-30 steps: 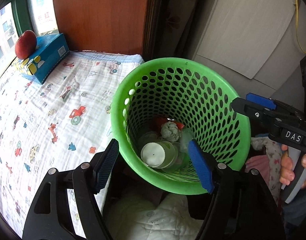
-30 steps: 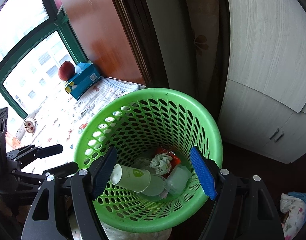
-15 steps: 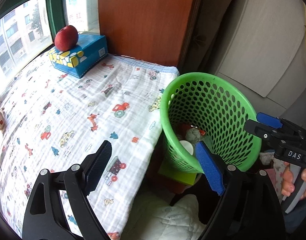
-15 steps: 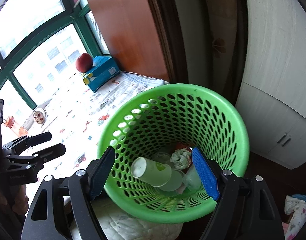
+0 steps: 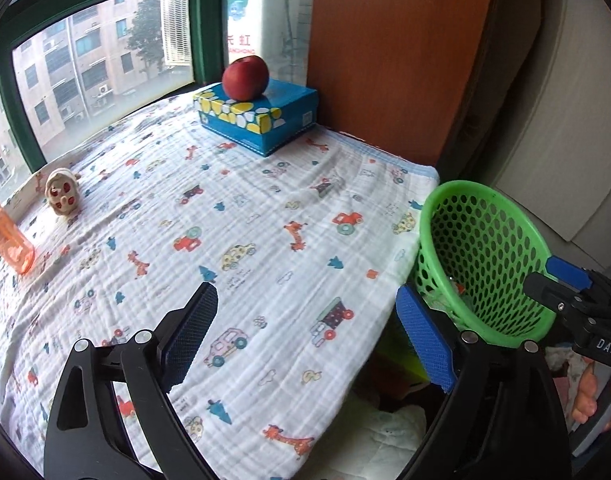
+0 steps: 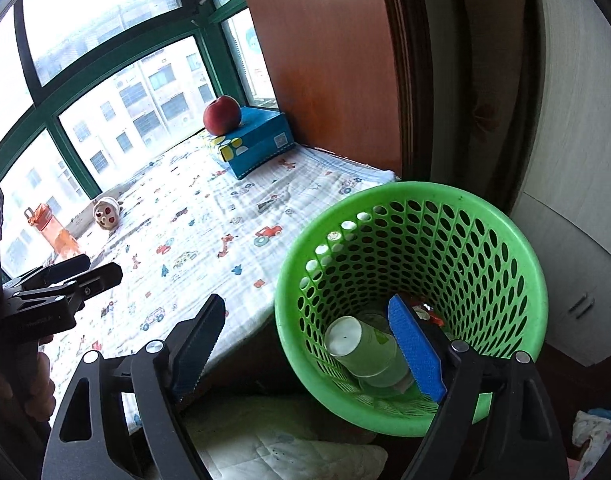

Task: Collect trash

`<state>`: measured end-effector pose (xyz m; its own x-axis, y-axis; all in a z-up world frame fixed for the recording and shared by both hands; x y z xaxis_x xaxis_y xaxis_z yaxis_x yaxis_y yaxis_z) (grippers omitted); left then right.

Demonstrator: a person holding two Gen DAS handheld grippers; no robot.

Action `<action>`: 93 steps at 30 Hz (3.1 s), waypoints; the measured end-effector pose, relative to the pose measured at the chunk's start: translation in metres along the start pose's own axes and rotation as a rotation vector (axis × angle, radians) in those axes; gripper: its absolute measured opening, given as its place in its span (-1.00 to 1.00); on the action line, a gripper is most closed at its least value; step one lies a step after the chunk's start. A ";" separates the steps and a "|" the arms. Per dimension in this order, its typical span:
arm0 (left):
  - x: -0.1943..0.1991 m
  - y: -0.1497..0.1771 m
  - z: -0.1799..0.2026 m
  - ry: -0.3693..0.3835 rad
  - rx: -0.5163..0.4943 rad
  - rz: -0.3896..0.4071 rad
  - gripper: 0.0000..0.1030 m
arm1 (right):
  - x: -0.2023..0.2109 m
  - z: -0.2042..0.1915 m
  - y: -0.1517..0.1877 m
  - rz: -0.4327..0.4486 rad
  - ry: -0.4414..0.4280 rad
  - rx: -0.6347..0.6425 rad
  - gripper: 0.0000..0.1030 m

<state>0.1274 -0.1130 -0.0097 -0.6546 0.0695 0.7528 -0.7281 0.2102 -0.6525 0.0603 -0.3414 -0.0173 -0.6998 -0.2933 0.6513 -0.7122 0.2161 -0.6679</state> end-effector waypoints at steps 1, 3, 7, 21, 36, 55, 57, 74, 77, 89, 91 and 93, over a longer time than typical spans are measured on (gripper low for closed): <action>0.002 0.001 -0.006 -0.014 0.008 0.005 0.74 | -0.001 -0.005 0.000 0.001 -0.002 0.011 0.57; 0.005 0.004 -0.017 -0.039 0.029 0.010 0.74 | -0.003 -0.014 0.000 0.001 -0.006 0.031 0.61; 0.011 0.009 -0.038 -0.075 0.078 0.018 0.76 | -0.007 -0.030 -0.001 0.002 -0.013 0.068 0.63; 0.031 0.031 -0.081 -0.154 0.156 0.027 0.85 | -0.015 -0.064 -0.001 0.003 -0.053 0.116 0.70; 0.035 0.045 -0.094 -0.201 0.184 0.017 0.89 | -0.024 -0.081 0.004 -0.017 -0.076 0.148 0.76; 0.035 0.048 -0.100 -0.225 0.194 0.002 0.89 | -0.027 -0.091 0.007 -0.030 -0.093 0.159 0.78; 0.035 0.048 -0.100 -0.225 0.191 0.002 0.89 | -0.027 -0.092 0.008 -0.032 -0.091 0.159 0.78; 0.034 0.050 -0.100 -0.230 0.196 -0.011 0.89 | -0.031 -0.096 0.010 -0.040 -0.101 0.160 0.78; 0.033 0.051 -0.100 -0.230 0.196 -0.015 0.89 | -0.032 -0.096 0.010 -0.041 -0.102 0.160 0.78; 0.031 0.053 -0.101 -0.232 0.199 -0.021 0.89 | -0.033 -0.096 0.009 -0.044 -0.105 0.160 0.78; 0.031 0.053 -0.101 -0.231 0.198 -0.021 0.89 | -0.033 -0.097 0.010 -0.044 -0.106 0.158 0.78; 0.031 0.052 -0.101 -0.231 0.198 -0.021 0.89 | -0.034 -0.097 0.010 -0.044 -0.107 0.160 0.78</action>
<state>0.0896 -0.0012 -0.0113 -0.6510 -0.1614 0.7417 -0.7529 0.0130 -0.6580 0.0716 -0.2393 -0.0106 -0.6522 -0.3981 0.6450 -0.7182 0.0525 -0.6938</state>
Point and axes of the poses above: each gripper's, at about its wrist camera, not at the fingertips, and x roughly against the way its jaws point, z to its right, y to its underside, the point moved 4 cm from there along -x, roughly the way its jaws point, and after that the axes turned 12 degrees about -y, right-handed, at the moved point
